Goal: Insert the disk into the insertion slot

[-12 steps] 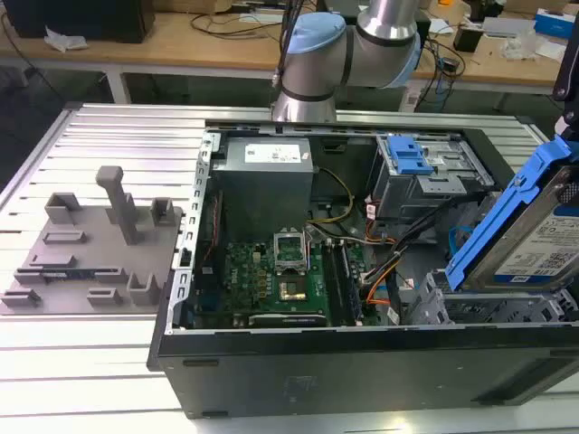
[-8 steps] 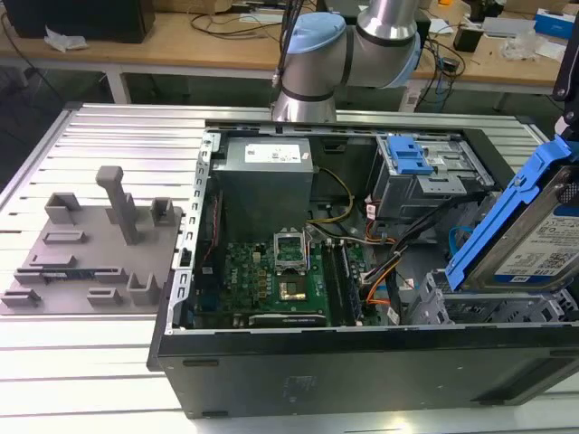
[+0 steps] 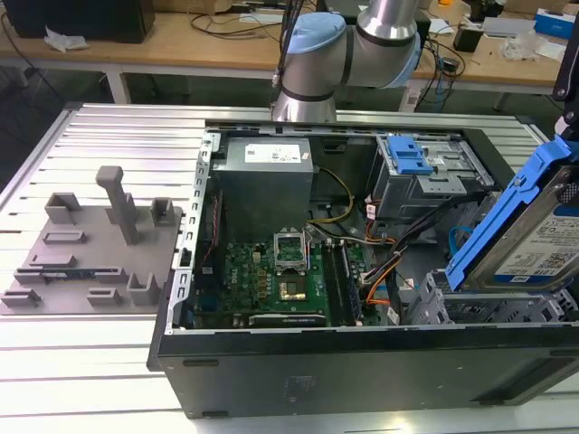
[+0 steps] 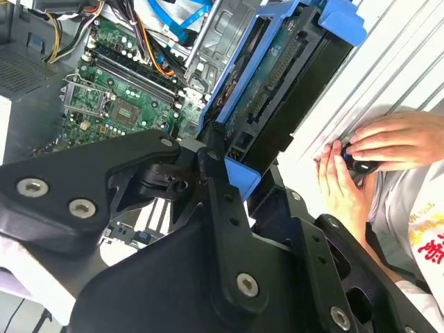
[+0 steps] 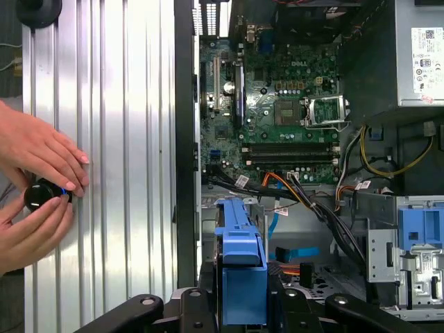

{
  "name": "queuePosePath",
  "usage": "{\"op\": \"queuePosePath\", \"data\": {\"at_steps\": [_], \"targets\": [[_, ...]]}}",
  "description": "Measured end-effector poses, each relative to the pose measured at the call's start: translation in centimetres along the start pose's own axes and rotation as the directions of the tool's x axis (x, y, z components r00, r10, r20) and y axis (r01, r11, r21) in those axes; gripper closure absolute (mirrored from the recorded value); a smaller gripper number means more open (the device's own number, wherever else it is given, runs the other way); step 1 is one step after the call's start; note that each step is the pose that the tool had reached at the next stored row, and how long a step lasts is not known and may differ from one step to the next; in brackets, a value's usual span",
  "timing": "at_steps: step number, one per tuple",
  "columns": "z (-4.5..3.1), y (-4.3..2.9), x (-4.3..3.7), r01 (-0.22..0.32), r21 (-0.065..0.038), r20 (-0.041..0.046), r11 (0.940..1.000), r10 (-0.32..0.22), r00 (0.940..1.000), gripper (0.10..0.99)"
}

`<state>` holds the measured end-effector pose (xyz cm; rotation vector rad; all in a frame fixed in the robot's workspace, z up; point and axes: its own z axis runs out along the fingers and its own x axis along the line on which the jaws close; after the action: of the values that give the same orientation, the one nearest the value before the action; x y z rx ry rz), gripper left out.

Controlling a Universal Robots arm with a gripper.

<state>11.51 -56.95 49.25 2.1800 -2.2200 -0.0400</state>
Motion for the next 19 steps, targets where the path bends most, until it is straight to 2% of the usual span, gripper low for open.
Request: {"op": "queuePosePath", "data": {"at_steps": [2, 4, 5, 6, 9, 10, 11, 19], "targets": [[-0.01, 0.0, 0.0, 0.0, 0.0, 0.0009, 1.0, 0.0, 1.0, 0.722], [0.0, 0.0, 0.0, 0.001, 0.0, 0.015, 1.0, -0.001, 0.9999, 0.722], [0.0, 0.0, 0.0, 0.001, 0.001, 0.0187, 1.0, -0.001, 0.9998, 0.722], [0.01, 0.03, 0.01, 0.001, 0.007, 0.0259, 1.0, -0.001, 0.9997, 0.722], [0.04, 0.05, 0.07, 0.001, 0.043, 0.0407, 0.9991, -0.003, 0.9992, 0.722], [0.09, 0.08, 0.1, 0.001, 0.054, 0.0429, 0.9986, -0.003, 0.9991, 0.722], [0.2, 0.15, 0.12, 0.001, 0.059, 0.0432, 0.9982, -0.003, 0.9991, 0.722], [0.29, 0.18, 0.11, 0.0, 0.061, 0.0432, 0.9982, -0.003, 0.9991, 0.722]]}}
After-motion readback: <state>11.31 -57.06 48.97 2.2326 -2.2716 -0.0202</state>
